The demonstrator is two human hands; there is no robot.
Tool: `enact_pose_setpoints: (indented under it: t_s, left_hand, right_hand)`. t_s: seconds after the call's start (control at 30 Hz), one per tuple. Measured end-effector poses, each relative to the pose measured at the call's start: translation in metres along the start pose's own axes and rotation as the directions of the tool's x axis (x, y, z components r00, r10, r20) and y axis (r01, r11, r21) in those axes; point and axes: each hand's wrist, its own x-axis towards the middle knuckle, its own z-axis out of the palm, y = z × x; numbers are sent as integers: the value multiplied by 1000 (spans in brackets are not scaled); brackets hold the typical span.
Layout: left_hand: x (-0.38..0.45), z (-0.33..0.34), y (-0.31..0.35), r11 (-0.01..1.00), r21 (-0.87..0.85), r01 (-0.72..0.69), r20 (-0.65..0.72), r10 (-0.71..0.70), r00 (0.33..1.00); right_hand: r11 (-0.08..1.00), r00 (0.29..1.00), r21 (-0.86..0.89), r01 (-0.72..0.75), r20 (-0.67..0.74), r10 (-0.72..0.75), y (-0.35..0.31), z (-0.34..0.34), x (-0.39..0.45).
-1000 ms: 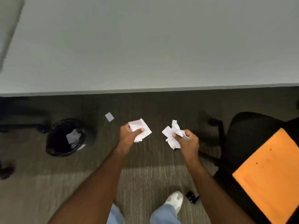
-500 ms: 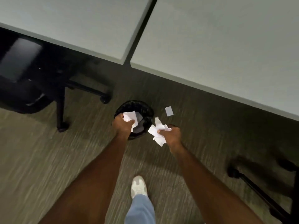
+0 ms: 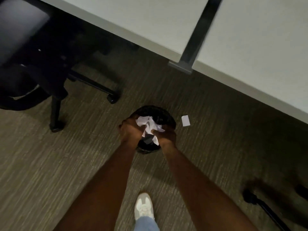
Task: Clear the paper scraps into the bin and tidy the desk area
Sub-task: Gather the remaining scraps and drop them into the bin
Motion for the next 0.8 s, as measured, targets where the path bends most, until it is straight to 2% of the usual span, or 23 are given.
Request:
enact_pose_setpoints:
  t_s: [0.1, 0.23, 0.33, 0.4, 0.47, 0.6, 0.7, 0.8]
  left_hand:
    - [1, 4, -6, 995, -98, -37, 39, 41, 998]
    - [0, 6, -11, 995, -99, -1, 48, 6, 999]
    - [-4, 4, -18, 999, -35, -19, 81, 21, 996]
    - [-12, 1, -20, 997, 13, -82, 105, 80, 991]
    - [-24, 1, -16, 990, -18, -139, 146, 140, 979]
    - [-51, 20, 8, 942, -2, -334, 258, 323, 910]
    - [-71, 49, 35, 910, 23, -415, 308, 388, 868]
    - [-85, 92, 48, 869, 73, -490, 287, 452, 845]
  right_hand:
    - [993, 998, -117, -28, 50, 34, -1, 8, 14]
    - [996, 993, -63, -63, 96, 68, 1, 9, 26]
    - [980, 985, -199, -9, 168, 43, 5, -3, 22]
    - [953, 988, -300, 50, 152, -4, 11, -19, 9]
    - [920, 986, -376, 109, 161, -51, 22, -39, -6]
    - [752, 965, -609, 250, 217, -145, 37, -92, -18]
    - [698, 959, -659, 281, 214, -184, 51, -127, -5]
    - [711, 956, -639, 292, 181, -230, 71, -145, 18]
